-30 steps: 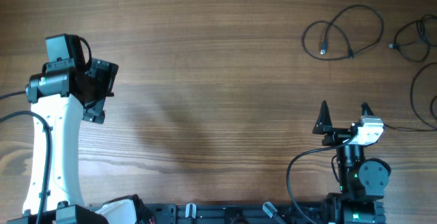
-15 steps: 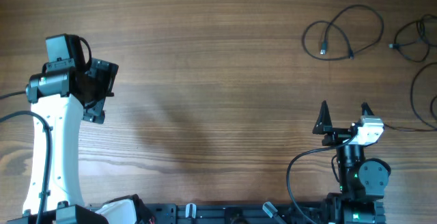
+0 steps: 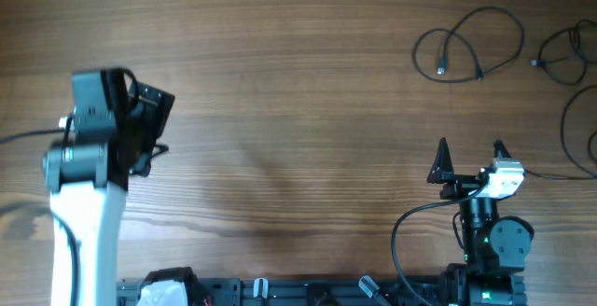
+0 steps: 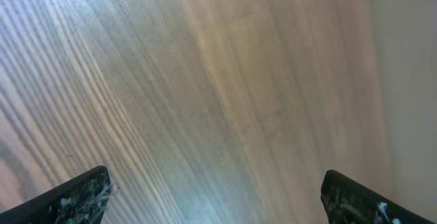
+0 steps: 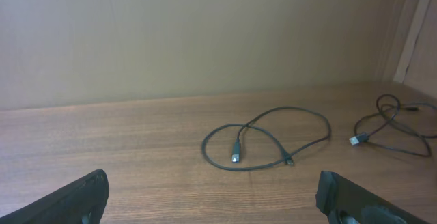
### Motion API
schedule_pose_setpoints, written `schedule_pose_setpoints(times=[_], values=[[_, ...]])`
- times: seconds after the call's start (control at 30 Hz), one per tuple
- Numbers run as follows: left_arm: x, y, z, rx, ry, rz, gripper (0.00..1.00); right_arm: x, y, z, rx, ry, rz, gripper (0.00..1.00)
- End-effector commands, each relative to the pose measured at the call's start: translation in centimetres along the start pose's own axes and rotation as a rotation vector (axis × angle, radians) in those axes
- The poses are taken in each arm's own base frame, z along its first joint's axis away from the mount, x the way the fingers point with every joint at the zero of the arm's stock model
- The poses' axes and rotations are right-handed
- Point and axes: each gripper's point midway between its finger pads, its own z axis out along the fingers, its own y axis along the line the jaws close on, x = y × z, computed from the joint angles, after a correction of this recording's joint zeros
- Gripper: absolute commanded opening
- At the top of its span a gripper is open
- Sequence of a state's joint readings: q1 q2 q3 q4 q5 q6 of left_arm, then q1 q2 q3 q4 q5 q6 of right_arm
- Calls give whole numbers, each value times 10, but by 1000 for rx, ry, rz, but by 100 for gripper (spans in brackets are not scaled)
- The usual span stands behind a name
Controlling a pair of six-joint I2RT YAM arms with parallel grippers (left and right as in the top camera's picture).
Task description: Untangle cables
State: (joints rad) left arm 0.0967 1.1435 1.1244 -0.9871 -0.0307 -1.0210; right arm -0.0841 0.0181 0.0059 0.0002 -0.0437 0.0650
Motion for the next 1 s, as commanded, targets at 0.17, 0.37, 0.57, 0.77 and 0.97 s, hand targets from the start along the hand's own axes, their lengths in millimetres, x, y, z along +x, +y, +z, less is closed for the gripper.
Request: schedule_pose_setpoints(times=[0.17,0.37,0.57,0.77,0.97], values=[[42,53,-13,175,-50,58,100,-4,-4,-1,22,-20,-13,100],[60,46,-35,460,-75,85,100,-4,-4,-1,22,-20,-13,100],[69,41,-63,618,-114,187,100,-4,-4,-1,22,-20,-13,100],[70,43,-99,773,-210,256,100,-4,-4,-1,22,-20,-13,100],[66,45,-109,815,-305,334,100,-4,-4,-1,22,-20,-13,100]])
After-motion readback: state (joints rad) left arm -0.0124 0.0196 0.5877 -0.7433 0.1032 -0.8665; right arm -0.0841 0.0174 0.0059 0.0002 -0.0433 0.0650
